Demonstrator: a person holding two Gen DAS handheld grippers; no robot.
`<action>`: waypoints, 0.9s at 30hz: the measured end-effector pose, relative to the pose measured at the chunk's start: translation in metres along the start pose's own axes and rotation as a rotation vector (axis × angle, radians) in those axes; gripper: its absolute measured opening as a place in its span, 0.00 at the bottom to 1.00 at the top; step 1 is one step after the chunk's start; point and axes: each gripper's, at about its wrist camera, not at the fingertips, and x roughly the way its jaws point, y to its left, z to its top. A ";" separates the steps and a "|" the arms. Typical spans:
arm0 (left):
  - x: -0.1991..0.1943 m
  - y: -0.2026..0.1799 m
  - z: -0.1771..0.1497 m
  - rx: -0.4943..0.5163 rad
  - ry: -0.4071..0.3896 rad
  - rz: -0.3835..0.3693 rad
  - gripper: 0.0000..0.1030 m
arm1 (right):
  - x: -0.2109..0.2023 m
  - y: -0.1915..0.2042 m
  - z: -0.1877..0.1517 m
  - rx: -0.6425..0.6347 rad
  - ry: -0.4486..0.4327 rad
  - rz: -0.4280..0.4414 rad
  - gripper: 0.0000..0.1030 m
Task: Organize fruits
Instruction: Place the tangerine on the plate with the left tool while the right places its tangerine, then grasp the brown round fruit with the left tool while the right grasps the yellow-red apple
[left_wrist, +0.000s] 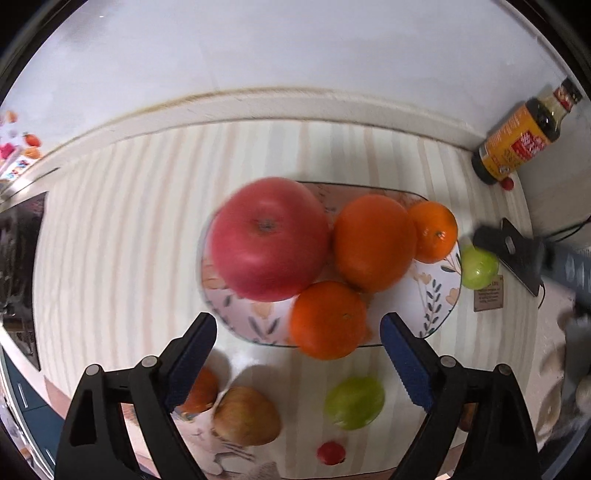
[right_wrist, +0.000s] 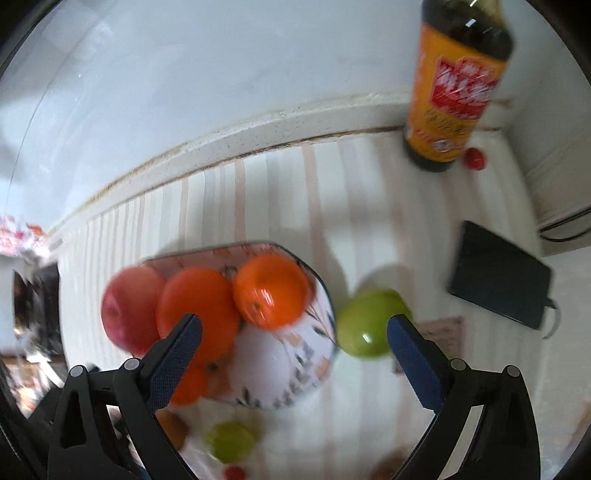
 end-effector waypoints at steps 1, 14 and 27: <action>-0.006 0.006 -0.004 -0.010 -0.011 0.009 0.88 | -0.009 0.003 -0.011 -0.027 -0.016 -0.016 0.99; -0.068 0.019 -0.065 0.007 -0.120 0.050 0.88 | -0.092 0.025 -0.106 -0.126 -0.157 -0.054 0.99; -0.143 0.019 -0.109 0.041 -0.239 0.006 0.88 | -0.172 0.044 -0.171 -0.139 -0.271 -0.047 0.99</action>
